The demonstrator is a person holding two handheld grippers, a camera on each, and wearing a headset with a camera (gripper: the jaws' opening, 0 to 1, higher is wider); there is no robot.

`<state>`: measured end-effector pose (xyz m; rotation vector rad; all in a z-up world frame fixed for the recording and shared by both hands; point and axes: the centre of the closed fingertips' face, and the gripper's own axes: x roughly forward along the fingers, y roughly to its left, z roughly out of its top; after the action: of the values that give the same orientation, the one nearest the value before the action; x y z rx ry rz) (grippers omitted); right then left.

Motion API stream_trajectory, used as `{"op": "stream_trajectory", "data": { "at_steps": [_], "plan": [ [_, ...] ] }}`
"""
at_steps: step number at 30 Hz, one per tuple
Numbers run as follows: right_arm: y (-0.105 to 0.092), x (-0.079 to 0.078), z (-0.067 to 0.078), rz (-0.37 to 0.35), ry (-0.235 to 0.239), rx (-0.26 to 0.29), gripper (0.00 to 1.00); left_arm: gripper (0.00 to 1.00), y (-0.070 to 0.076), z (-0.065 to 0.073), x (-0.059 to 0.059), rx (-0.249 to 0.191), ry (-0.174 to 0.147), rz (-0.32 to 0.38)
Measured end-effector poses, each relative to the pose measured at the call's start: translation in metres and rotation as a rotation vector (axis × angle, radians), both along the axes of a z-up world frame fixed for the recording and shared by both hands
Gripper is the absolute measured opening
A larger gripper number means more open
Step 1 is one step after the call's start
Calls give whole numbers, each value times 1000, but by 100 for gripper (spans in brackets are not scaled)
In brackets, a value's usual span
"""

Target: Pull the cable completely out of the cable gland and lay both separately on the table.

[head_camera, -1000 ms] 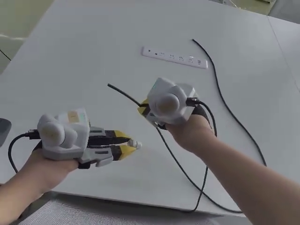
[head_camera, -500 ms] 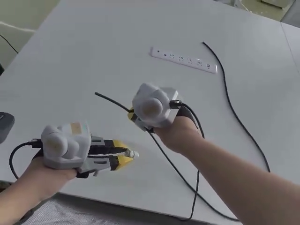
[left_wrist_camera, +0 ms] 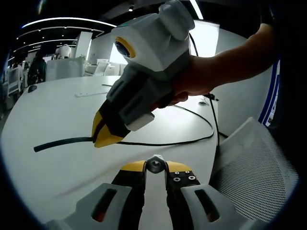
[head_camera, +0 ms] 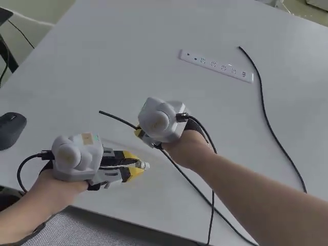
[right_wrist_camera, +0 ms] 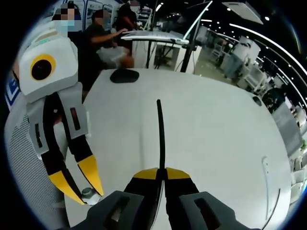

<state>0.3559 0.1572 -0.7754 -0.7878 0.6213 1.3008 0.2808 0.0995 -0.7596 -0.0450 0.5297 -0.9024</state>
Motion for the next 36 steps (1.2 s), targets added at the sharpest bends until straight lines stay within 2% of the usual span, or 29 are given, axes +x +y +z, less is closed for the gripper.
{"op": "stream_trajectory", "data": {
  "at_steps": [2,5,8,12,14,19,24,27,29,31,32,36],
  "plan": [
    [2,-2,-3,17,-6,-6,0,15,3,-4,1,11,6,16],
    [6,-3,-8,13,20,0,0,15,5,-10,1,3,18,33],
    [9,-6,-14,21,30,-5,0,15,6,-16,0,13,28,33],
    [13,-11,-23,33,58,-18,0,15,7,-15,3,17,28,38],
    [13,-12,-27,42,50,-25,0,15,8,-18,5,24,32,43],
    [14,-11,-31,36,66,-24,0,15,11,-22,6,31,42,53],
    [13,-10,-33,32,72,-22,0,15,12,-30,4,40,57,53],
    [13,-7,-35,8,88,-14,0,15,11,-34,3,53,58,42],
    [13,-7,-35,9,82,-14,0,16,12,-36,2,68,61,40],
    [13,-7,-38,1,94,-10,0,16,12,-37,3,59,64,44],
    [12,-9,-44,12,88,-27,0,16,10,-41,1,63,79,35],
    [11,-9,-45,12,84,-27,0,16,12,-45,0,80,83,32]
  ]
}}
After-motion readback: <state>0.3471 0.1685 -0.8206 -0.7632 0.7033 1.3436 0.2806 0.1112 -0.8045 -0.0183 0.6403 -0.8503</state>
